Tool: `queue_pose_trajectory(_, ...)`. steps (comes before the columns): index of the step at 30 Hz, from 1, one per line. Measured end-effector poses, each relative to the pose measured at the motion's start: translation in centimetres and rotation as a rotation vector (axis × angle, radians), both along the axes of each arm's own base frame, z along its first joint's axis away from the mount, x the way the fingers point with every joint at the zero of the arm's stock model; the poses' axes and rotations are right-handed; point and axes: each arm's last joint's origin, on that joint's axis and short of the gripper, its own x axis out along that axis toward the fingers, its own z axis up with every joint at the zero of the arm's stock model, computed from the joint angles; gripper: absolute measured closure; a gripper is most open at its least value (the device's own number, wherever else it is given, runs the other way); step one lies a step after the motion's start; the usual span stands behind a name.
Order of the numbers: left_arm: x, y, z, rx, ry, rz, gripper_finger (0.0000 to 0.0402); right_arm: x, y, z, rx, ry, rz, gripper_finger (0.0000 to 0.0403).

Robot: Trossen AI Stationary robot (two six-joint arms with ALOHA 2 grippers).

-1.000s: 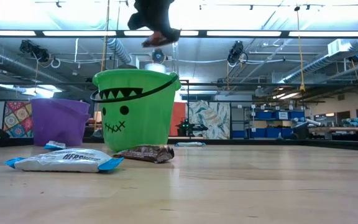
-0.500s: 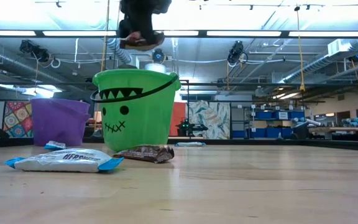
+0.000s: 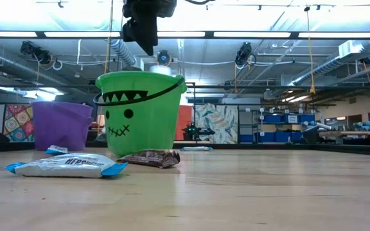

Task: Sort candy by brand, put in halloween buckets
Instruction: Put the white chocolate bar into the violet bucket

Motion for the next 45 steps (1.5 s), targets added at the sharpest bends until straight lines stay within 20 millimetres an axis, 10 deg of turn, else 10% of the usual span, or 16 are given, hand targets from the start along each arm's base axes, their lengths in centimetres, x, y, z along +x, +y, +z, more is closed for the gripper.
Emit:
queue_pose_trajectory(4, 0.5, 0.4, 1.4, 0.124, -0.103, 0.045, 0.0209, 0.1, 0.2, 0.4, 0.016, -0.052, 0.067, 0.0243)
queue_pose_trajectory(10, 0.0, 1.4, 8.9, 0.332, -0.57, 0.212, 0.0209, -1.1, 0.5, 3.7, 0.01, -0.329, 0.223, 0.0243)
queue_pose_trajectory(20, -10.1, 1.0, 20.1, 0.656, -0.918, 0.381, 0.0209, -4.8, -3.5, 6.7, 0.046, -0.574, 0.209, 0.0243)
queue_pose_trajectory(30, -17.2, 0.1, 21.5, 0.665, -0.941, 0.39, 0.0209, -0.9, -9.2, -4.2, 0.37, -0.392, 0.202, 0.0243)
queue_pose_trajectory(38, -18.0, 0.0, 20.9, 0.676, -0.868, 0.383, 0.0209, 0.0, -10.5, -15.7, 0.618, -0.196, 0.076, 0.0243)
queue_pose_trajectory(45, -16.8, 0.2, 20.0, 0.682, -0.788, 0.364, 0.0209, -0.4, -9.5, -21.5, 0.654, -0.092, 0.112, 0.0243)
